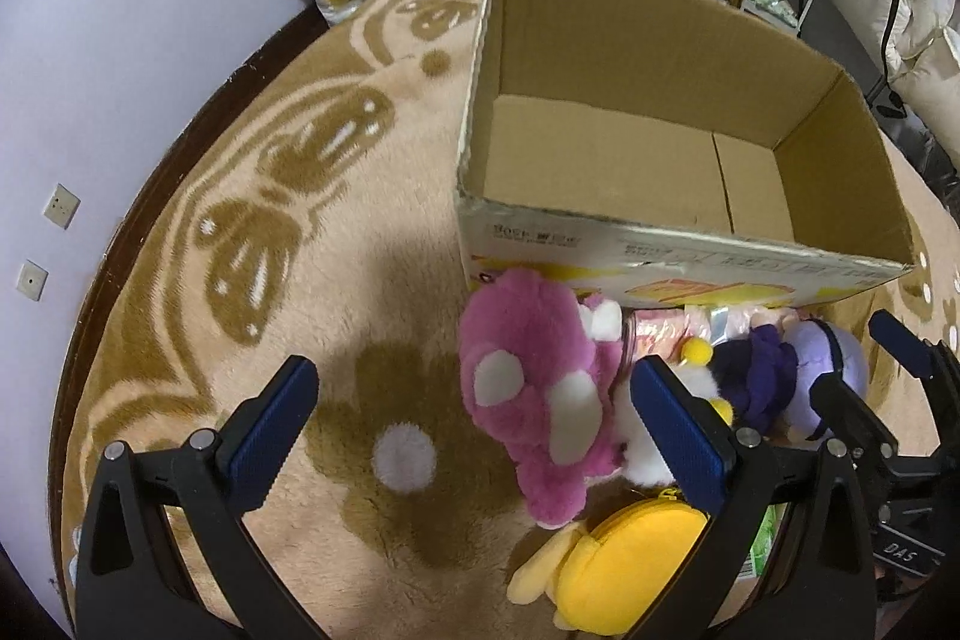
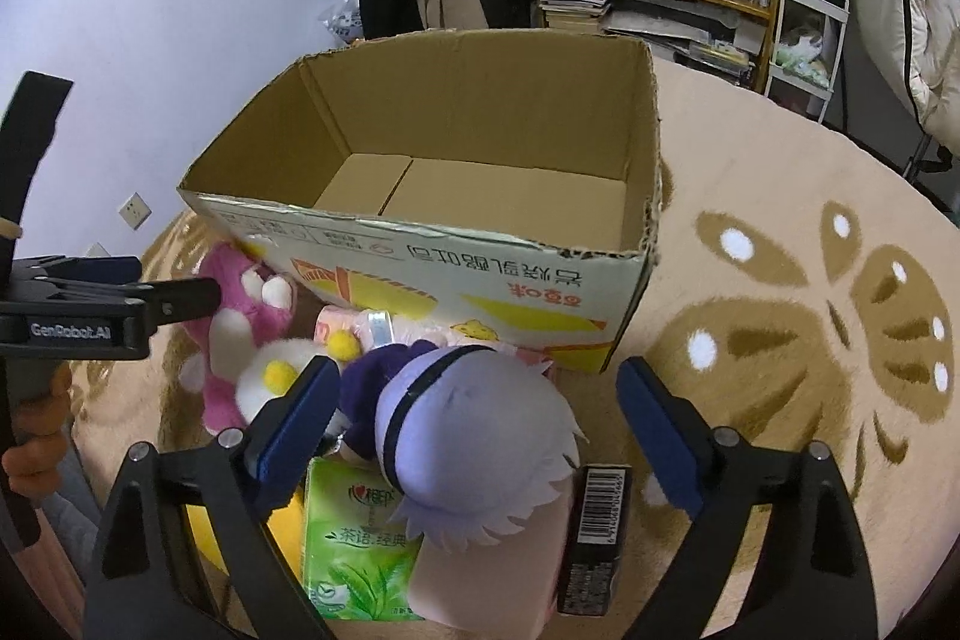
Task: Organize soft objects
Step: 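Lower the left tool onto the pink plush while the right tool grasps the lavender-haired doll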
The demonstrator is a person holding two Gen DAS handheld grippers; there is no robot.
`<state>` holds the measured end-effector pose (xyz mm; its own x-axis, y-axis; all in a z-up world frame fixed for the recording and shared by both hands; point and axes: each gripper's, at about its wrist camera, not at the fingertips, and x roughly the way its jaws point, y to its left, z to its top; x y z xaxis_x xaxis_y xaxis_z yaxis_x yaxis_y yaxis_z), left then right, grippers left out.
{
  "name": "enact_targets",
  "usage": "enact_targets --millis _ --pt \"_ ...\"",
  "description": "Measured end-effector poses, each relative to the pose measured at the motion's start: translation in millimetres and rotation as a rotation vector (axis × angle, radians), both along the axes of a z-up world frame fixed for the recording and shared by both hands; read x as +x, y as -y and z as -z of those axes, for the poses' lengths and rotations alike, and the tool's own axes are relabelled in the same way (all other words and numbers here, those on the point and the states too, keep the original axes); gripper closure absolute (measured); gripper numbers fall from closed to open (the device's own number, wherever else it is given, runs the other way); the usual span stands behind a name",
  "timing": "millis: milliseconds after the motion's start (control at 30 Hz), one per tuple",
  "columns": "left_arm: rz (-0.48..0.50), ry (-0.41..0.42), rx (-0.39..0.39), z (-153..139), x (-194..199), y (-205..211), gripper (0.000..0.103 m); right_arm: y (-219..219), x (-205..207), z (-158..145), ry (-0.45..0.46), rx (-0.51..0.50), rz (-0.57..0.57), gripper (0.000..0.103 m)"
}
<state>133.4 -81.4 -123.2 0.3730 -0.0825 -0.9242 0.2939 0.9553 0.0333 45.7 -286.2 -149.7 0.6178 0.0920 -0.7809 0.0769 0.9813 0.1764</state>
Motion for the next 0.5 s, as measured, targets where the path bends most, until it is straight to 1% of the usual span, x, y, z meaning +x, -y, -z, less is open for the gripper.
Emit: enact_targets --millis 200,233,333,433,500 --pt "-0.017 -0.059 0.009 20.9 6.4 -2.6 0.0 4.7 -0.9 3.5 -0.013 0.023 0.004 0.006" --pt "-0.018 -0.066 0.012 23.8 6.8 -3.2 0.002 5.5 -0.8 3.8 -0.013 0.032 0.005 0.006" --pt "-0.014 -0.073 0.014 27.5 7.8 -2.4 0.003 5.0 -0.7 5.7 -0.019 0.036 -0.004 0.006" --pt "-0.008 -0.077 0.012 30.0 8.8 -0.8 0.003 2.2 1.6 9.0 -0.034 0.037 -0.02 0.013" --pt "-0.003 -0.08 0.012 31.8 9.4 0.2 0.003 -0.2 3.2 11.6 -0.046 0.037 -0.031 0.014"
